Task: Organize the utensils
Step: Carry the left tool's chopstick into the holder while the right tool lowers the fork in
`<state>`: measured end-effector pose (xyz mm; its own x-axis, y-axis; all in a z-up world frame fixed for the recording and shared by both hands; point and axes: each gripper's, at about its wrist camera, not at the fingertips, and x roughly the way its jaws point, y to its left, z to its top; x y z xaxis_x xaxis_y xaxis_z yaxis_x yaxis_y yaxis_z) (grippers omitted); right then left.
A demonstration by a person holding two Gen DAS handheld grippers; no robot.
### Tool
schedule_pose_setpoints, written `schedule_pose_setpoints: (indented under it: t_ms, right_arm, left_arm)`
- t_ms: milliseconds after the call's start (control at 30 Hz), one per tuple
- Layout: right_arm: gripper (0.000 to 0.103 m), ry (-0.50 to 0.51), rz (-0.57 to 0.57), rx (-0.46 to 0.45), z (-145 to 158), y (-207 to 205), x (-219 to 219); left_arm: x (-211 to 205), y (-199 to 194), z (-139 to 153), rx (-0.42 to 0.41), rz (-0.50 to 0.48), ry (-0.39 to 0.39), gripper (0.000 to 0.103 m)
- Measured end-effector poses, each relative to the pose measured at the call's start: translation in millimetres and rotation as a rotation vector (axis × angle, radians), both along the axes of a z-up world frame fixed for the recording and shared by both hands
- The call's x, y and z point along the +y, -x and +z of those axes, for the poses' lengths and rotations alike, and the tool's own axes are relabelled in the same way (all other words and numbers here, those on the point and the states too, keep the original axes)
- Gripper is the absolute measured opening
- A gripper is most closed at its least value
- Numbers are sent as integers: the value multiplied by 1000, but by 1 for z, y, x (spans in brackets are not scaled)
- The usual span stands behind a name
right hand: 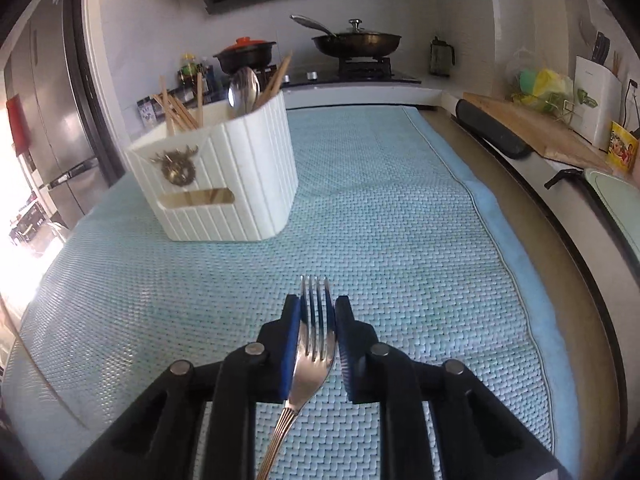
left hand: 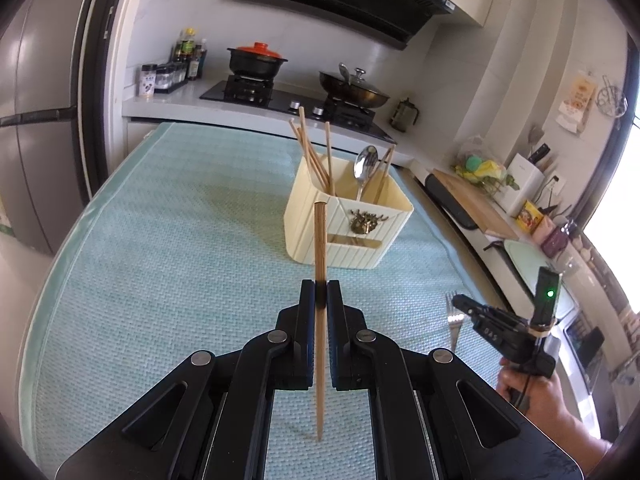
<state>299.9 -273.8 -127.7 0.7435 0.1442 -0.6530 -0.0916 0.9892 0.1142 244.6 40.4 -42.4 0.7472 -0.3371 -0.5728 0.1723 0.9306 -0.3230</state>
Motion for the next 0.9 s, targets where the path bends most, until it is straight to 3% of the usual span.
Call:
schedule_pose_setpoints:
  t_ms: [533,900]
  right_arm:
    - [4,-103,112,-116,60,47,-8]
    - [4,-42,137,-248,102,69,5]
  left_arm:
    - [-5,10,16,-23,-31,3,3]
    - [-2,10,33,-62,-42,39,3]
